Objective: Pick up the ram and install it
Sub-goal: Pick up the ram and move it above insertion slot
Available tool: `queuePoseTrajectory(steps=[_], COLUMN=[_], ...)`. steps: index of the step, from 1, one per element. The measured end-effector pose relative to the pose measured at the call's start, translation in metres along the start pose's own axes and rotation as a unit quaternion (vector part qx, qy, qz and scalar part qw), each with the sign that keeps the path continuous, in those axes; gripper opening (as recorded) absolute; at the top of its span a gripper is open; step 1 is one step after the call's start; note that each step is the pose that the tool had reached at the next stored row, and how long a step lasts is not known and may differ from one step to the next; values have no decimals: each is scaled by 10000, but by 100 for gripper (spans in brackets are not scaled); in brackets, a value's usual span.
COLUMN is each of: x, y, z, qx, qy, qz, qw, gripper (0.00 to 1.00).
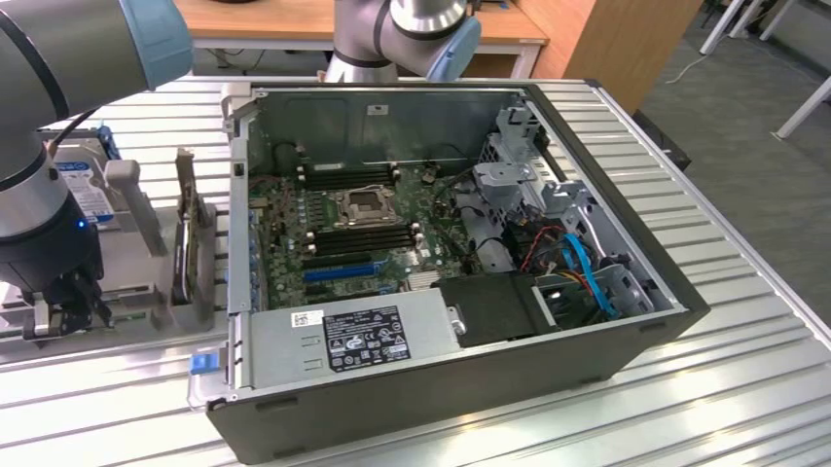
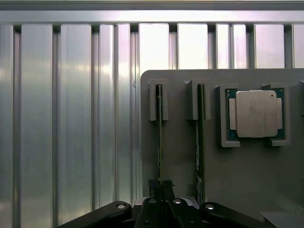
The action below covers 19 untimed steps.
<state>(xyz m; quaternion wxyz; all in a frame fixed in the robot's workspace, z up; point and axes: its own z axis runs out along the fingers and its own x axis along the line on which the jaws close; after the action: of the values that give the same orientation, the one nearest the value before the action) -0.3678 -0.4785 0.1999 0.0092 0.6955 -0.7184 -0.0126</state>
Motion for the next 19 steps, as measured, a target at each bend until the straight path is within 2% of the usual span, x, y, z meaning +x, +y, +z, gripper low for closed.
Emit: queuePoseTrajectory(steps=[19], x=[0], y=[0], z=[0], qx=[-1], qy=[6], qz=[-181], qw=[9998], gripper=[12])
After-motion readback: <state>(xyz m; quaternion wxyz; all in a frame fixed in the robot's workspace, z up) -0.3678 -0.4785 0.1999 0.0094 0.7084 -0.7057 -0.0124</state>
